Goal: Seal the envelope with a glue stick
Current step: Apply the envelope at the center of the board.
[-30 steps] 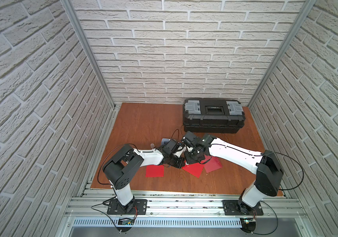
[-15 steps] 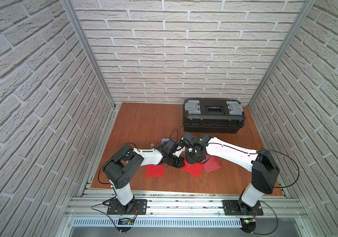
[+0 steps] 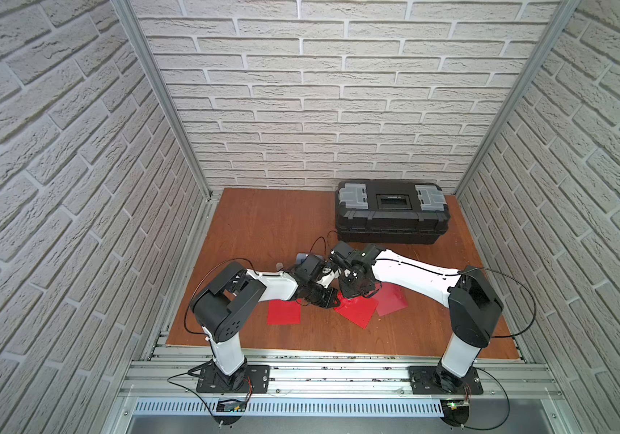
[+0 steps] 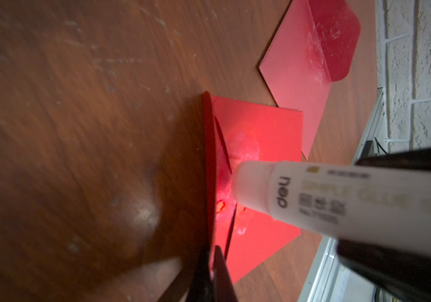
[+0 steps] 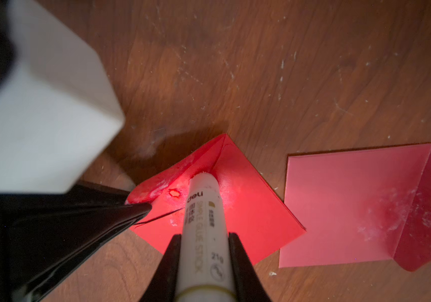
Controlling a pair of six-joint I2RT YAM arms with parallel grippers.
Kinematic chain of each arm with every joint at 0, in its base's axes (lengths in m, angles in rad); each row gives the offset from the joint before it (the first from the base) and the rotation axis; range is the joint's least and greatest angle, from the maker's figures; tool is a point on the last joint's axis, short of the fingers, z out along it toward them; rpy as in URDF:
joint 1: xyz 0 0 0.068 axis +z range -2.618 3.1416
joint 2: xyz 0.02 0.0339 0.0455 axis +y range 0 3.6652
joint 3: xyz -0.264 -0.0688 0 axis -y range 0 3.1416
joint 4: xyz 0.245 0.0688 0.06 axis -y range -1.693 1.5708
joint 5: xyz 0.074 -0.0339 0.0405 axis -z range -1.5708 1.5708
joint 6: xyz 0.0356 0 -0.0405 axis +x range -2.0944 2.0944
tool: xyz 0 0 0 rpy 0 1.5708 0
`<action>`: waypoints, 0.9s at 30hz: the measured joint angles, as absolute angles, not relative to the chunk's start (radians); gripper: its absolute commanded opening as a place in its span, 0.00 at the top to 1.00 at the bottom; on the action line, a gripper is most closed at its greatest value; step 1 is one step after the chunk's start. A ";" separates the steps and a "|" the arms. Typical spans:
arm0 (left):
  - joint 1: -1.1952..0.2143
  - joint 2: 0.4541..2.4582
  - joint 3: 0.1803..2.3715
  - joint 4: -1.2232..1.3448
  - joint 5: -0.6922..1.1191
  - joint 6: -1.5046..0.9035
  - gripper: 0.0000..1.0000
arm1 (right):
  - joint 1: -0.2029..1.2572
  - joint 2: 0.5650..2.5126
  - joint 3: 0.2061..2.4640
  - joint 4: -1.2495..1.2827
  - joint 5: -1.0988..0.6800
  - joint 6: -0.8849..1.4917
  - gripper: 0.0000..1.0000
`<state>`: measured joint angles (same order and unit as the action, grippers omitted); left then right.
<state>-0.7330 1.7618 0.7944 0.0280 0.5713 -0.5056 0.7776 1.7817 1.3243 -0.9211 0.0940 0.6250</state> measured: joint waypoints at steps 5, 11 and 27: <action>-0.731 1.768 0.794 0.032 0.585 -0.505 1.00 | 0.775 1.797 1.296 -0.901 0.112 0.625 0.98; -0.730 1.769 0.794 0.033 0.590 -0.505 1.00 | 0.775 1.788 1.279 -0.884 0.134 0.627 0.98; -0.729 1.773 0.795 0.038 0.596 -0.505 1.00 | 0.761 1.784 1.273 -0.904 0.075 0.589 0.98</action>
